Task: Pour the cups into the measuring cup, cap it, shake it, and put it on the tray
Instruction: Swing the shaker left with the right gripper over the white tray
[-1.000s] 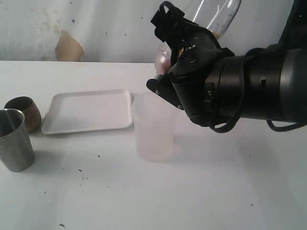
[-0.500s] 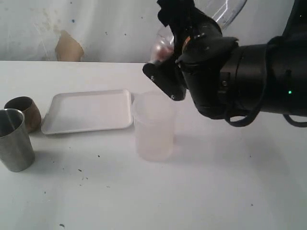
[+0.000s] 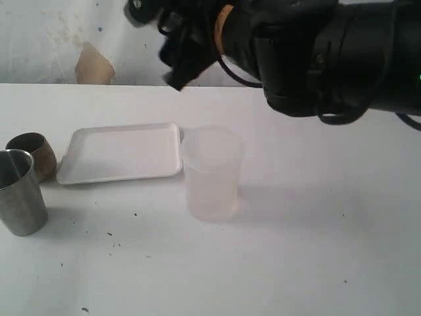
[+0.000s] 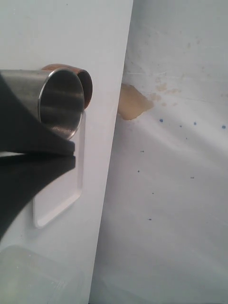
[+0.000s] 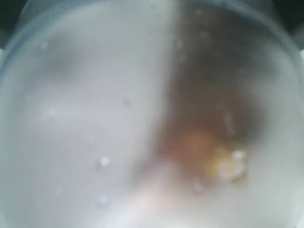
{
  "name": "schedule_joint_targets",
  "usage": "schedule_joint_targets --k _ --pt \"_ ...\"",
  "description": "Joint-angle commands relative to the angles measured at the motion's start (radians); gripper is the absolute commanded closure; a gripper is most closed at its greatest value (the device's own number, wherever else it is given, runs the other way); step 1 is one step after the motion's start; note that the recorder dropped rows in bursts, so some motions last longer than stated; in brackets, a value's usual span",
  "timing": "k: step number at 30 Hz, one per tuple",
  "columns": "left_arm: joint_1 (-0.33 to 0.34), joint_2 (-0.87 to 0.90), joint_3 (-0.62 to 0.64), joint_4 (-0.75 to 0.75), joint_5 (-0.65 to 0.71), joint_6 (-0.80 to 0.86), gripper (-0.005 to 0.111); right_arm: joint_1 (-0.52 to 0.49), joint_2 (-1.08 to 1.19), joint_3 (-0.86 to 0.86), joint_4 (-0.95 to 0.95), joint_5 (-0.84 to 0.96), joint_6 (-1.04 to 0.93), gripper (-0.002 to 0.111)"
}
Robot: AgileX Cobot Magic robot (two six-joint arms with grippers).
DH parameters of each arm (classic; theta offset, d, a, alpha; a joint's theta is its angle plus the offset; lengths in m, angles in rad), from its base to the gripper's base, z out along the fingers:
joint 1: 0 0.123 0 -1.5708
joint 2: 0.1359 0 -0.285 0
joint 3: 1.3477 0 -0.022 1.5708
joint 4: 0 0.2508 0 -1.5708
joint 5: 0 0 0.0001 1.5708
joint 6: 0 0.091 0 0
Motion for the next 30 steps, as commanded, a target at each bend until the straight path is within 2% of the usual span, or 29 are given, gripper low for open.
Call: schedule_joint_targets --k 1,5,16,30 --pt "0.000 -0.004 0.006 0.003 -0.005 -0.002 0.107 0.000 0.049 -0.099 -0.033 -0.215 0.395 0.108" --pt "0.000 -0.004 0.006 0.003 -0.003 -0.002 0.107 0.000 0.150 -0.191 -0.033 -0.287 0.530 0.108" --pt "0.000 -0.004 0.006 0.003 -0.003 -0.006 0.107 -0.022 0.410 -0.392 -0.032 -0.332 0.839 0.108" --pt "0.000 -0.004 0.006 0.003 -0.003 -0.006 0.107 -0.041 0.786 -0.653 -0.033 -0.270 0.832 0.108"
